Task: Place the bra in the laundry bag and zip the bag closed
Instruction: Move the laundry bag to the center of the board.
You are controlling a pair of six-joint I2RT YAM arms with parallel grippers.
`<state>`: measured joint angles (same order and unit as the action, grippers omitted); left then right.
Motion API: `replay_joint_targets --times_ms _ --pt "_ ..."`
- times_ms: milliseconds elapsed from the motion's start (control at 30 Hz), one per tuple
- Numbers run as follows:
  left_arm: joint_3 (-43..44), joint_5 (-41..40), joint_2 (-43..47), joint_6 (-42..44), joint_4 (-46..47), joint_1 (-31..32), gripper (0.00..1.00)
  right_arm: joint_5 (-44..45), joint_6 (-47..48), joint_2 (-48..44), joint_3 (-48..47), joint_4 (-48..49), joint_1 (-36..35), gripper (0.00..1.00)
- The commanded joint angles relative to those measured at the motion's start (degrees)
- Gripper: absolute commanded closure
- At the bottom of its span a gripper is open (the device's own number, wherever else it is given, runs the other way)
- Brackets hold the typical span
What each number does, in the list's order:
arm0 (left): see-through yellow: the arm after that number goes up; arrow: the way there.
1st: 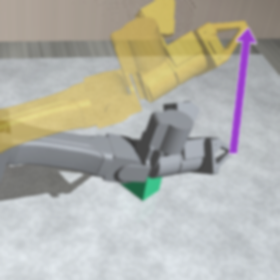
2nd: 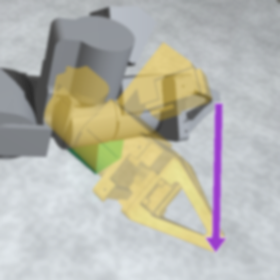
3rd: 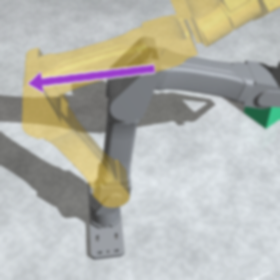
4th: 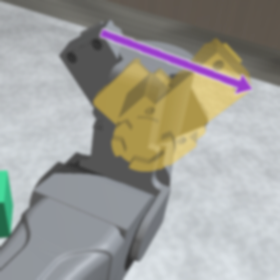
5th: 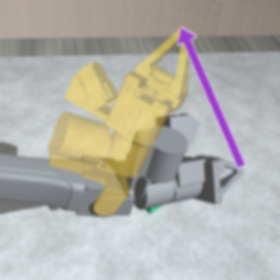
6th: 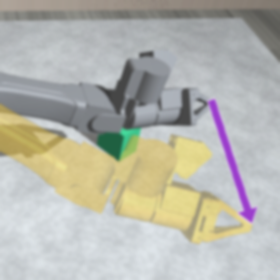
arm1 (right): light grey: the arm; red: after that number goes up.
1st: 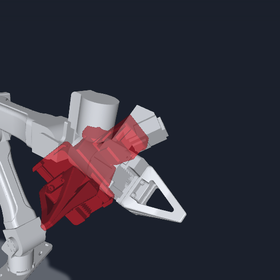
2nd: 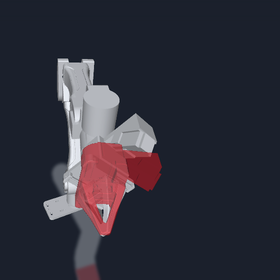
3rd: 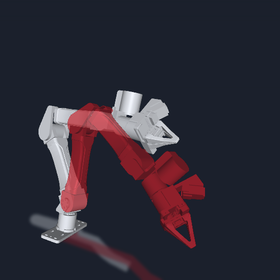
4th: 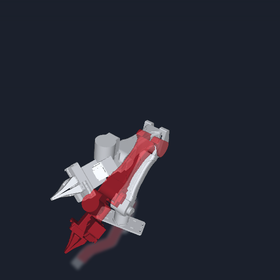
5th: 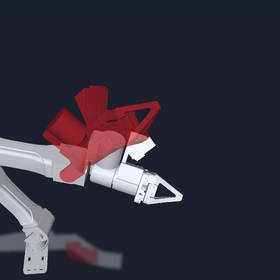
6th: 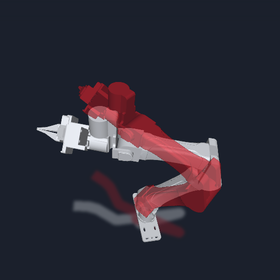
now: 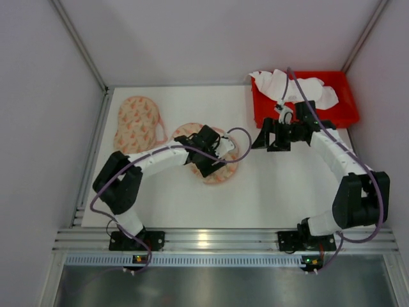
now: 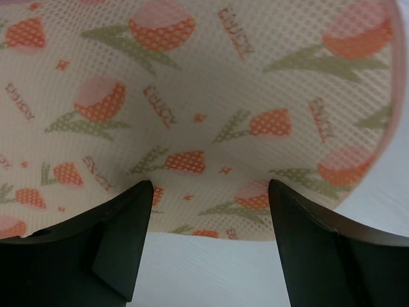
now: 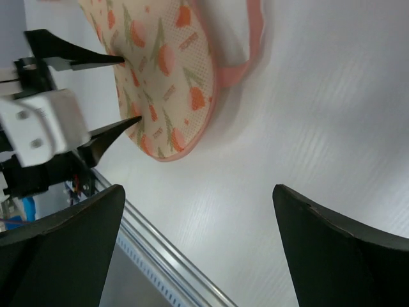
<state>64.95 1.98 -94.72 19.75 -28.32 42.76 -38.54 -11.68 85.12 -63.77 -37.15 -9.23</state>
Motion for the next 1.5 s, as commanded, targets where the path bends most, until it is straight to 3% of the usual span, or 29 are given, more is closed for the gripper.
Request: replay_joint_targets --times_ms 0,167,367,500,667,900,1033,1133,1167,1333,1467 --pt "5.6 -6.7 -7.8 0.2 0.3 -1.0 0.21 0.9 2.6 -5.7 2.5 -1.2 4.3 0.01" --pt "15.4 -11.6 -18.8 -9.7 0.4 -4.9 0.28 2.9 2.2 -13.8 5.0 0.0 7.5 0.01" --pt "37.3 -8.2 -33.8 -20.3 -0.2 -12.8 0.29 2.9 2.6 -15.5 3.6 -0.6 12.9 0.01" --pt "57.9 -5.0 -46.3 -25.9 -1.7 -16.0 0.29 2.6 2.5 -15.2 4.1 -0.6 14.7 0.01" --pt "70.0 -4.4 -55.1 -28.7 -1.1 -17.1 0.29 2.3 2.2 -13.9 3.9 -0.6 14.8 0.01" --pt "68.7 -3.5 -56.3 -27.6 7.4 -17.5 0.24 2.0 2.5 -11.5 2.9 -0.6 14.8 0.01" --pt "67.7 -3.3 -53.0 -25.8 7.8 -17.5 0.14 1.7 2.6 -10.2 2.3 -0.3 14.8 0.01" --pt "64.0 -3.6 -45.8 -24.4 7.7 -17.3 0.12 1.7 3.2 -9.7 1.1 -0.6 14.8 0.00" --pt "61.4 -4.7 -41.0 -23.8 7.7 -17.4 0.02 1.7 3.3 -9.8 0.8 -0.6 14.8 0.01" --pt "49.4 -3.2 -24.8 -23.3 7.3 -19.9 0.02 1.5 4.9 -10.1 -0.7 -2.1 14.8 0.00" --pt "41.0 2.9 -14.4 -22.8 0.5 -25.9 0.02 3.3 8.8 -9.9 -2.6 -5.6 14.6 0.01"
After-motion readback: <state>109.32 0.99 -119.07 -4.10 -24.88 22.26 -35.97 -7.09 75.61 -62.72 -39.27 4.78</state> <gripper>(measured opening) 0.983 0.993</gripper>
